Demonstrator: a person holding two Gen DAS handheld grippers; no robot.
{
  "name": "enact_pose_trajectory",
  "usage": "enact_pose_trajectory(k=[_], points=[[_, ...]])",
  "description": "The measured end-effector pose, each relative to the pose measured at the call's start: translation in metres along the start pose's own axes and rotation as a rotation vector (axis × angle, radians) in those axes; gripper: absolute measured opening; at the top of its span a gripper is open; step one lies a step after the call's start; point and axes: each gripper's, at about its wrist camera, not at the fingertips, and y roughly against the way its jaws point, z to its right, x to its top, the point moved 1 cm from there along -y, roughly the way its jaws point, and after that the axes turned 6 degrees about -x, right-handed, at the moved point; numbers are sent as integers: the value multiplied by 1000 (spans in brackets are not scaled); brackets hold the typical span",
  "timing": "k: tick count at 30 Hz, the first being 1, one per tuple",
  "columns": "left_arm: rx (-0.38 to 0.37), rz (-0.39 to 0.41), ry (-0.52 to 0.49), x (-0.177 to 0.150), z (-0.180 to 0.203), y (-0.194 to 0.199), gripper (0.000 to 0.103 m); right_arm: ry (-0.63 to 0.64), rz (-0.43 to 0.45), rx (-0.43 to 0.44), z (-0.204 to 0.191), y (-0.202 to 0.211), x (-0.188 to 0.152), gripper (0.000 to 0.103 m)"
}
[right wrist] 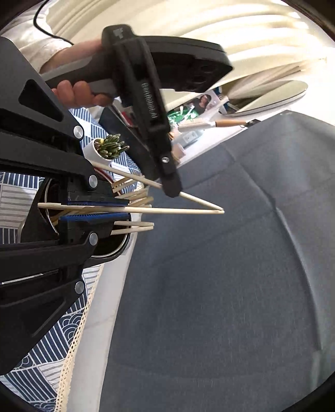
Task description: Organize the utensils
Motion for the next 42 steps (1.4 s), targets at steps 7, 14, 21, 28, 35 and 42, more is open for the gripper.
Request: enact_pose_trajectory(k=[7, 14, 21, 28, 35, 42], points=[[-32, 76, 12, 17, 1, 6, 5, 9, 56, -8, -1, 10, 10, 5], [-46, 174, 9, 11, -2, -3, 5, -8, 53, -12, 5, -6, 2, 5], [-60, 138, 68, -9, -20, -7, 5, 18, 10, -32, 11, -12, -10, 5], [-77, 148, 43, -16, -15, 23, 5, 92, -28, -87, 2, -5, -22, 5], [-22, 68, -52, -35, 5, 42, 7, 130, -58, -137, -7, 7, -29, 7], [25, 36, -74, -38, 10, 60, 32, 172, -28, -250, -21, 32, -28, 54]])
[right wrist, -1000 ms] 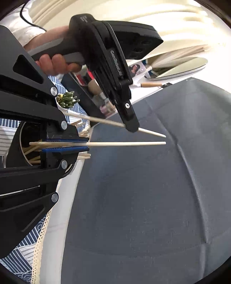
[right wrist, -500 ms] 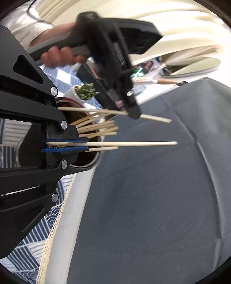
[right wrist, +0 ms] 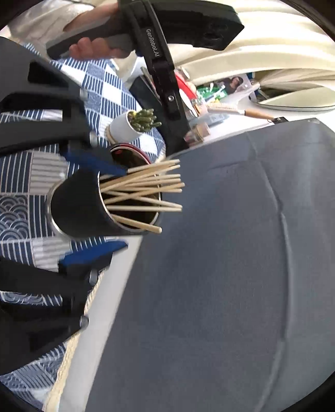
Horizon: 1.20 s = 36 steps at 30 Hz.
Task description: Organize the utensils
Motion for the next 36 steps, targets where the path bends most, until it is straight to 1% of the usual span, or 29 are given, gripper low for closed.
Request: enact_pose_trajectory(k=[1, 2, 3, 5, 6, 7, 8, 9, 11, 12, 14, 18, 27, 32, 36], points=[[10, 2, -2, -1, 0, 3, 40, 0, -3, -14, -1, 4, 0, 58], [22, 1, -4, 0, 0, 10, 46, -1, -2, -29, 0, 8, -1, 64], [33, -2, -3, -1, 0, 15, 49, -5, 4, -53, -1, 14, -3, 67], [34, 2, -1, -1, 4, 27, 61, -19, 5, -70, 0, 21, -4, 76], [36, 4, -4, -1, 7, 32, 66, -26, 4, -76, 0, 25, -5, 79], [46, 7, -12, 0, 10, 38, 72, -31, 9, -95, -2, 31, -7, 82], [60, 7, -26, 0, 14, 44, 75, -31, 10, -103, -2, 35, -8, 84], [69, 4, -40, 1, 18, 46, 77, -30, 10, -113, -5, 40, -9, 85], [83, -2, -63, 0, 24, 55, 85, -25, 10, -122, -9, 49, -11, 85], [88, -1, -73, -1, 28, 61, 86, -18, 12, -130, -13, 56, -13, 86], [89, 0, -78, -3, 33, 73, 93, -10, 14, -141, -19, 66, -16, 87], [120, -7, -89, -12, 42, 94, 97, 4, 19, -166, -33, 89, -23, 89], [166, -50, -101, -41, 53, 137, 97, -14, 40, -202, -59, 135, -45, 93], [191, -67, -126, -56, 56, 157, 97, -41, 34, -200, -68, 152, -61, 94], [205, -80, -142, -67, 60, 171, 97, -34, 14, -217, -76, 160, -74, 95]])
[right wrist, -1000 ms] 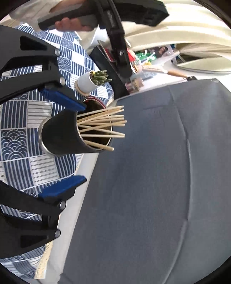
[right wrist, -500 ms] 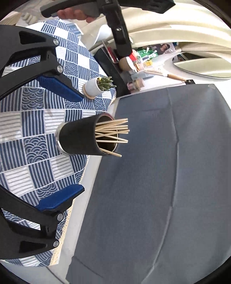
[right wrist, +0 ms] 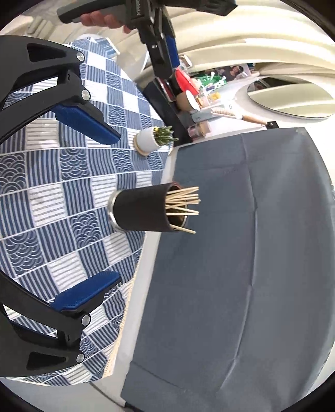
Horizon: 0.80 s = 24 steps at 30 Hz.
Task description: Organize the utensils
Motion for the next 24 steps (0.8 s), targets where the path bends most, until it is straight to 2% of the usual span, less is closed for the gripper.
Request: enact_pose_trajectory(k=[5, 9, 13, 17, 21, 24], points=[[12, -8, 6, -10, -2, 8, 97, -2, -5, -52, -6, 10, -13, 95], [53, -9, 3, -18, -5, 14, 97, -6, -18, -75, -15, 21, -20, 95], [62, -42, 38, -26, -14, 21, 97, -21, -11, -106, -29, 41, -26, 95], [95, -73, -4, -38, -16, 30, 97, -91, -45, -125, -41, 61, -30, 95], [30, -130, 18, -51, -22, 41, 97, -145, -99, -136, -53, 77, -39, 95], [51, -128, -1, -57, -24, 55, 97, -173, -105, -176, -60, 89, -46, 95]])
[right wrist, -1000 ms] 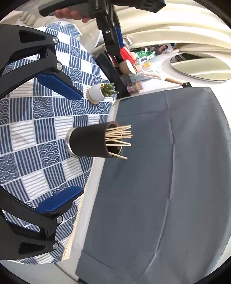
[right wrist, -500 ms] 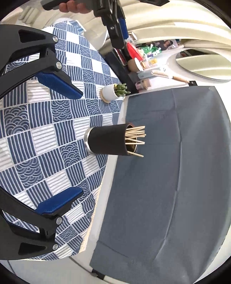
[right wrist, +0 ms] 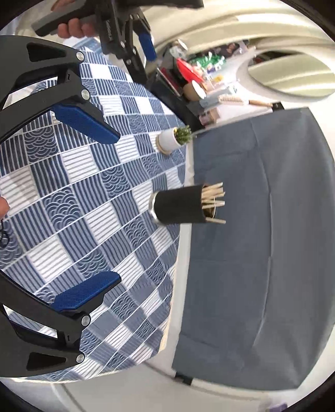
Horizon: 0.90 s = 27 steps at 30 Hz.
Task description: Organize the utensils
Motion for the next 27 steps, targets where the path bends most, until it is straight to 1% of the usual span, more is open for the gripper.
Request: enact_pose_trajectory(k=[2, 5, 6, 8, 10, 12, 14, 19, 22, 27], points=[[6, 7, -2, -3, -1, 9, 97, -24, 1, -26, -3, 9, -8, 95], [27, 16, 30, -10, -4, 22, 97, -35, 3, -76, -8, 17, -19, 95], [33, 14, 39, -11, -4, 23, 97, -40, 0, -79, -9, 19, -23, 95], [3, -7, 45, -16, -3, 25, 97, -33, -7, -83, -14, 22, -30, 95], [15, -8, 25, -20, 1, 28, 97, -27, 1, -98, -17, 24, -34, 95], [26, -3, 6, -23, 4, 31, 97, -39, 8, -93, -18, 27, -36, 95], [7, 3, -3, -23, 5, 33, 97, -40, 14, -84, -21, 28, -37, 95], [2, 17, -14, -25, 5, 38, 97, -34, 24, -80, -27, 32, -39, 95], [0, 9, -20, -28, 5, 38, 97, -39, 20, -81, -28, 33, -40, 95], [-12, 0, -3, -30, 1, 36, 97, -42, 33, -98, -29, 37, -41, 95]])
